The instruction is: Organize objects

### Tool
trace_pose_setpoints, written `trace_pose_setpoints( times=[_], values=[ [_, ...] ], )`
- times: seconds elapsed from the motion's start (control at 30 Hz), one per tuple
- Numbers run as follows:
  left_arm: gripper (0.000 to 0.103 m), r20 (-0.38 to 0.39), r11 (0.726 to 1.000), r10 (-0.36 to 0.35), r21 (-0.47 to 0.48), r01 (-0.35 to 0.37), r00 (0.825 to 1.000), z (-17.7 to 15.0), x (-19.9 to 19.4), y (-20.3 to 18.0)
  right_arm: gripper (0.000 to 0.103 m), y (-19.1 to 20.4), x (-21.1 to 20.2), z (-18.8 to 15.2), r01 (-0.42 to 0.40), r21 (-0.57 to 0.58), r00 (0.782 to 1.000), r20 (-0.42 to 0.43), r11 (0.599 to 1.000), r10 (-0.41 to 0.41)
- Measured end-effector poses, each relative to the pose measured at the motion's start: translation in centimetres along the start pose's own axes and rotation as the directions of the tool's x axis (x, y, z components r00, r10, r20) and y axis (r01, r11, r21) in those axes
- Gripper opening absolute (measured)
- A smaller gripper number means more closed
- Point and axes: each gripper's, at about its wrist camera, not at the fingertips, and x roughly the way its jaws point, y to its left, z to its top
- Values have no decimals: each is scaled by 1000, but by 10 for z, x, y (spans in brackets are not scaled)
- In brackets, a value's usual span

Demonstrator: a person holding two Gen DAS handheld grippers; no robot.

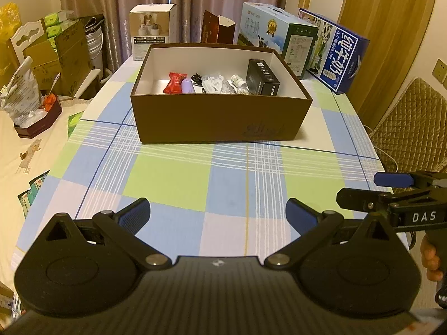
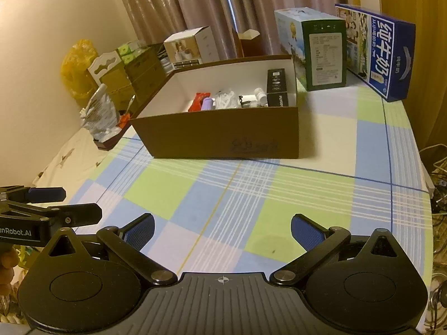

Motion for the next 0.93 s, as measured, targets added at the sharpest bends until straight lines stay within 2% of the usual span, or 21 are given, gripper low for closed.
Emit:
trace_pose_setpoints(
  times=[0.93],
  values=[
    [102, -2, 1000, 9, 14, -9, 1000, 8, 12, 3, 101, -2, 11, 3, 11, 12, 1000, -15, 1000, -11]
  ],
)
